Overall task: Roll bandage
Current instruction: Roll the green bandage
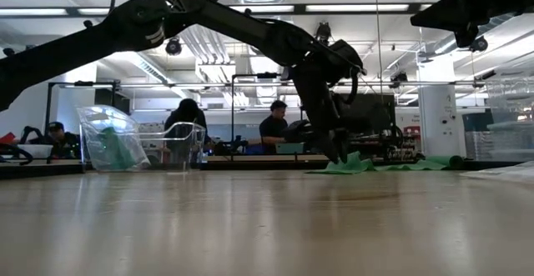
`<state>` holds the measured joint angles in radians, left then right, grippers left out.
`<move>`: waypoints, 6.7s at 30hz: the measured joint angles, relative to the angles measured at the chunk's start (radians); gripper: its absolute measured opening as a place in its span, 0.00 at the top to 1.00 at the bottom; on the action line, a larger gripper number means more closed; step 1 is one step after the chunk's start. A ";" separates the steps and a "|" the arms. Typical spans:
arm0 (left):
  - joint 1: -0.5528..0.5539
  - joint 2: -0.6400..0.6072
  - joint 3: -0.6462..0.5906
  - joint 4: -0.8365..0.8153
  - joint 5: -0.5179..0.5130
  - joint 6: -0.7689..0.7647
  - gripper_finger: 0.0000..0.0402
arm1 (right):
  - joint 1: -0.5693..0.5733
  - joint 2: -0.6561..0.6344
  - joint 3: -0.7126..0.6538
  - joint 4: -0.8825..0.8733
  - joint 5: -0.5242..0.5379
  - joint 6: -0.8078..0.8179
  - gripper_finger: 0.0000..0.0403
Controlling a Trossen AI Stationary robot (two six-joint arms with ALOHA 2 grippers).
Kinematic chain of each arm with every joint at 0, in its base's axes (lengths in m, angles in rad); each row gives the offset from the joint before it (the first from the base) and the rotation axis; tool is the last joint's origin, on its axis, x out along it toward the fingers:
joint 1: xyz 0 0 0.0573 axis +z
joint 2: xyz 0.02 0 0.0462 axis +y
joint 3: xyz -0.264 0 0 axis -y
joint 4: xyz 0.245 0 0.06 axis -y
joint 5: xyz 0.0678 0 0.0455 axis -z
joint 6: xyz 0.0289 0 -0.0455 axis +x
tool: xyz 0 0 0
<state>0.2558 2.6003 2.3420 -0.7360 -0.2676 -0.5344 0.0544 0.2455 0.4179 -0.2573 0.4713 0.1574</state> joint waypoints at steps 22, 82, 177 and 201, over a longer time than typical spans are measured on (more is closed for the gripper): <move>-0.124 -0.010 -0.116 0.003 0.000 -0.050 0.81 | 0.017 -0.001 0.000 0.000 0.000 0.000 0.99; -0.282 -0.216 -0.233 0.026 -0.108 -0.012 0.81 | 0.018 0.011 0.000 0.000 0.000 0.000 0.99; -0.083 -0.211 -0.603 0.666 0.256 -0.034 0.81 | 0.017 0.011 0.001 0.000 0.000 0.000 0.99; -0.144 -0.242 -0.597 0.433 0.201 0.054 0.81 | 0.017 0.011 0.001 0.000 0.000 0.000 0.99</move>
<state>0.1119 2.3581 1.7453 -0.3033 -0.0661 -0.4806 0.0715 0.2567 0.4187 -0.2569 0.4714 0.1570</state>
